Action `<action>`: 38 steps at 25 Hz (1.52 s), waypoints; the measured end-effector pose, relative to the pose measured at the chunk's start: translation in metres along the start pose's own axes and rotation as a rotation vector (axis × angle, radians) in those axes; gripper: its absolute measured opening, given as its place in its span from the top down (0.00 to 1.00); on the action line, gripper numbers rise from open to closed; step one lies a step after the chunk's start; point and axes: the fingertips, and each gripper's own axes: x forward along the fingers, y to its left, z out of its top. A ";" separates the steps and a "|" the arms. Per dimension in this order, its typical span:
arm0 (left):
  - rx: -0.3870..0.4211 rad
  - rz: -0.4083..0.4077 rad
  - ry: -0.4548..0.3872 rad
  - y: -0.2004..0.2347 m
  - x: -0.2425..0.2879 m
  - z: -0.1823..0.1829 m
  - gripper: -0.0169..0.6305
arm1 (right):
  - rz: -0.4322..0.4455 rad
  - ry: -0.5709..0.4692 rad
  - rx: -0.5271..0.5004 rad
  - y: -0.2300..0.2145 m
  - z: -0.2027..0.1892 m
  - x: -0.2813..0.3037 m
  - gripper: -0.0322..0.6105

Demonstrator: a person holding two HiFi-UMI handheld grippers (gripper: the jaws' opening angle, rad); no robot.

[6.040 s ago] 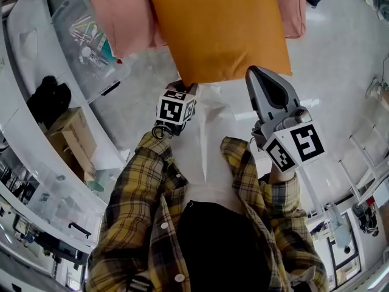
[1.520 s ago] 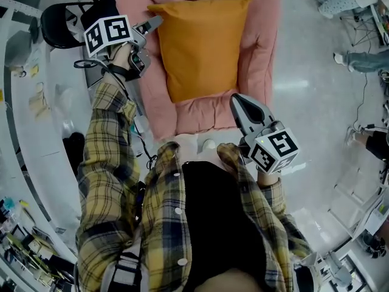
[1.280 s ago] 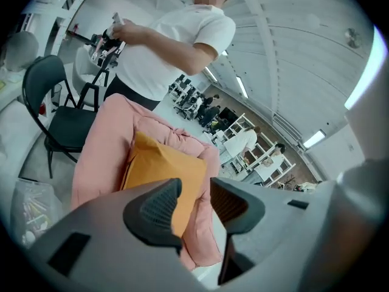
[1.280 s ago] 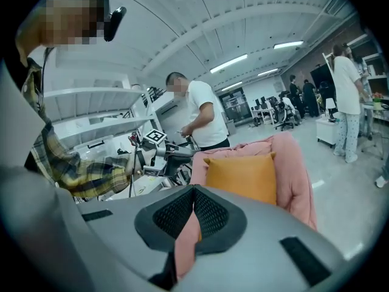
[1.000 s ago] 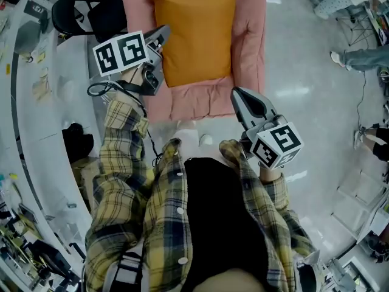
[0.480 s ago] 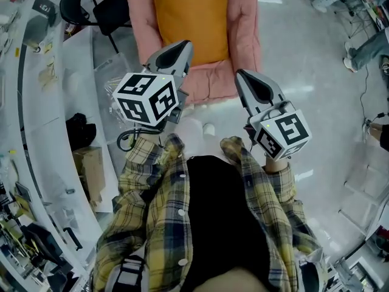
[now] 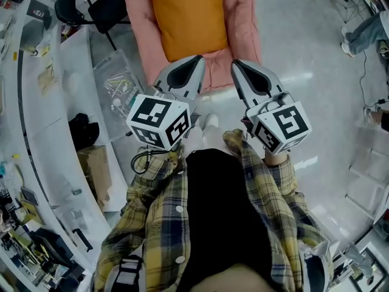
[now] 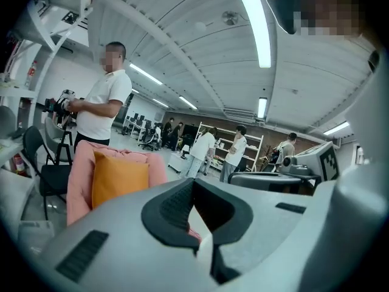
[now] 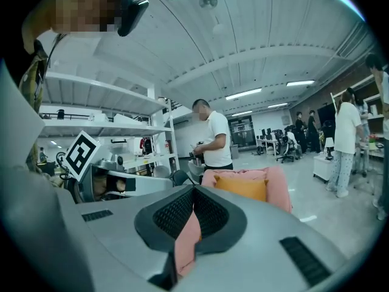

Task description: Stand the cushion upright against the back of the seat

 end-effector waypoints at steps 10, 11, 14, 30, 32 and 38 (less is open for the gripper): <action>-0.052 0.010 -0.038 0.011 -0.023 0.004 0.97 | 0.013 0.002 -0.006 0.021 -0.002 0.004 0.92; -0.045 0.014 -0.041 0.011 -0.025 0.006 0.97 | 0.009 -0.004 -0.005 0.021 -0.002 0.002 0.92; -0.031 0.031 -0.045 0.013 -0.025 0.005 0.97 | 0.001 -0.016 0.002 0.017 -0.003 0.000 0.92; -0.018 0.036 -0.066 0.025 -0.022 0.025 0.97 | 0.042 -0.017 0.001 0.018 0.004 0.009 0.92; 0.017 0.020 -0.055 0.025 -0.020 0.030 0.97 | 0.053 -0.013 -0.002 0.019 0.006 0.012 0.92; 0.113 -0.022 -0.006 0.027 -0.018 0.038 0.97 | 0.077 -0.001 -0.007 0.021 0.006 0.012 0.92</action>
